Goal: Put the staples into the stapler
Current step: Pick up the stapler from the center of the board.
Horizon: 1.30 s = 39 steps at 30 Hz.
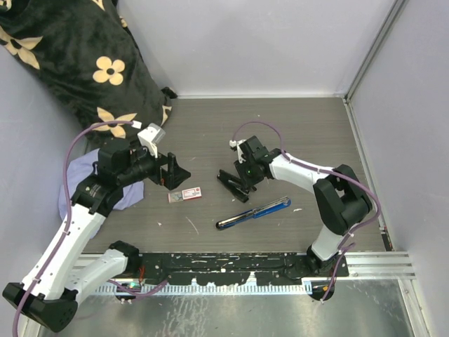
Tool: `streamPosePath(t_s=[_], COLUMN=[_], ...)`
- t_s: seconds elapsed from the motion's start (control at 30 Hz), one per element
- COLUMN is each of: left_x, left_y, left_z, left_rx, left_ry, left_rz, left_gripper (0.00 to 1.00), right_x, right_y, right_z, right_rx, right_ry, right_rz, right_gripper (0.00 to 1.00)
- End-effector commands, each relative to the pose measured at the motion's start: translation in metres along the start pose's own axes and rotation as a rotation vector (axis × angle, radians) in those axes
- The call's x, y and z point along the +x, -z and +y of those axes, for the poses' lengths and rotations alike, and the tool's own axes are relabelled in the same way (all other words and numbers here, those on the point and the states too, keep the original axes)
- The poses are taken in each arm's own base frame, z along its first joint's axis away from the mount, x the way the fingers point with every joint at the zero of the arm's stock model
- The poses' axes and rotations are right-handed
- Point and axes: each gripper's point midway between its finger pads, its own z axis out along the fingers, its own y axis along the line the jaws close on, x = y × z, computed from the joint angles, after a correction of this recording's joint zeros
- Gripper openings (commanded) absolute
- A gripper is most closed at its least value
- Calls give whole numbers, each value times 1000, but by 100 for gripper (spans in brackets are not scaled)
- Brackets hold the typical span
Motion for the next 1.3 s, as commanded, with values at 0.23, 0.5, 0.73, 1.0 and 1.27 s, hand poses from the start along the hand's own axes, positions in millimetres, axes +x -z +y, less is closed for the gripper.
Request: streamPosePath(t_s=[0.23, 0.5, 0.73, 1.0, 1.27], left_x=[-11, -5, -3, 24, 67], left_y=[3, 2, 3, -14, -30], left_z=[3, 6, 19, -4, -73], left_rx=[-5, -13, -88, 52, 233], left_ry=[-85, -108, -111, -284, -754], left_rz=[-94, -93, -139, -65, 50], left_gripper=[98, 98, 98, 98, 94], right_x=[-23, -9, -20, -35, -18], right_y=[-14, -27, -15, 32, 72], right_z=[-6, -8, 6, 30, 72], right_rx=[33, 44, -56, -413, -720], right_ry=[20, -6, -89, -230, -263], right_rz=[-48, 4, -27, -66, 3], right_gripper=[24, 12, 1, 1, 1])
